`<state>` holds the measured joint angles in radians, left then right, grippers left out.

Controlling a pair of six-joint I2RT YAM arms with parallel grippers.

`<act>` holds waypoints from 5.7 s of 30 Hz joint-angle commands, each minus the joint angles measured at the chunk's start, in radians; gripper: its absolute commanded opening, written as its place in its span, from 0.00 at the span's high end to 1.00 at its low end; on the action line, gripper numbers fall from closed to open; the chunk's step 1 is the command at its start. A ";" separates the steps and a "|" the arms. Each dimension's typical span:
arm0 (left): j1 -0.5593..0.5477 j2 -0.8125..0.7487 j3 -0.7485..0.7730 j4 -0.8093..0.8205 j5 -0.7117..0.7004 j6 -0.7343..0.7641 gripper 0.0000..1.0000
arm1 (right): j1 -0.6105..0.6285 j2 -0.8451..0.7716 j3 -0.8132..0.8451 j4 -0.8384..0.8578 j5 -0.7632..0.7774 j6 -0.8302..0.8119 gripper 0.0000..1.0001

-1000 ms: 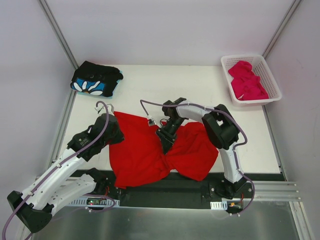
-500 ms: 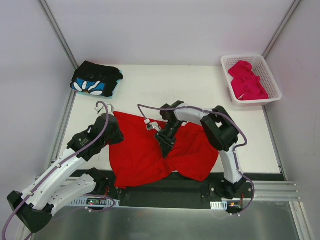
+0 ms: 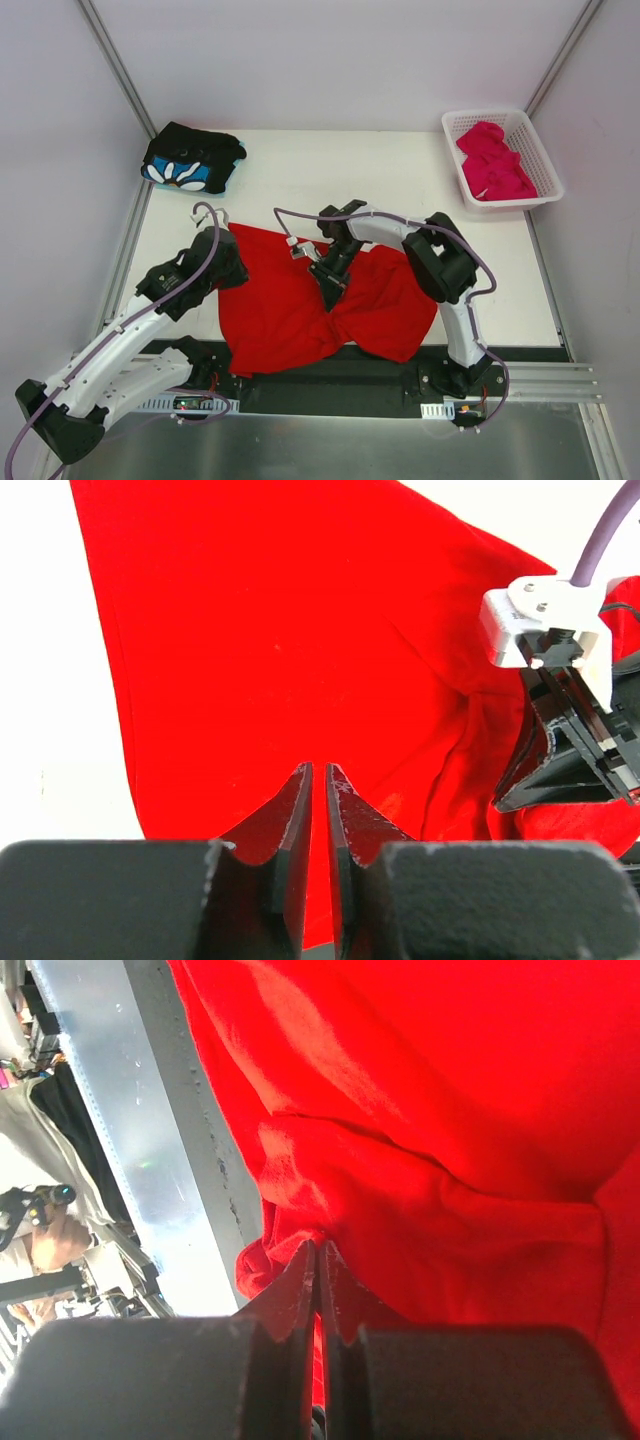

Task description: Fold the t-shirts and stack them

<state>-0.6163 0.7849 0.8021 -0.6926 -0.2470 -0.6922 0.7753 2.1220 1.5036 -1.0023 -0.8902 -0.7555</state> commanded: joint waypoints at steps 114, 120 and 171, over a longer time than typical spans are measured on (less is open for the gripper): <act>0.757 0.996 0.905 -0.091 0.425 0.183 1.00 | -0.218 -0.720 -0.005 0.076 0.691 0.346 1.00; 0.739 1.071 1.376 -0.350 0.431 0.224 1.00 | -0.398 -0.521 0.461 -0.008 0.654 0.340 1.00; 0.708 0.461 1.335 -0.478 0.291 0.175 1.00 | -1.056 -0.688 0.859 1.275 -0.131 1.756 1.00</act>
<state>0.0864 1.2175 2.0766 -1.1671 0.0429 -0.5091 -0.2626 1.4021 2.3116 0.2470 -1.0351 0.9443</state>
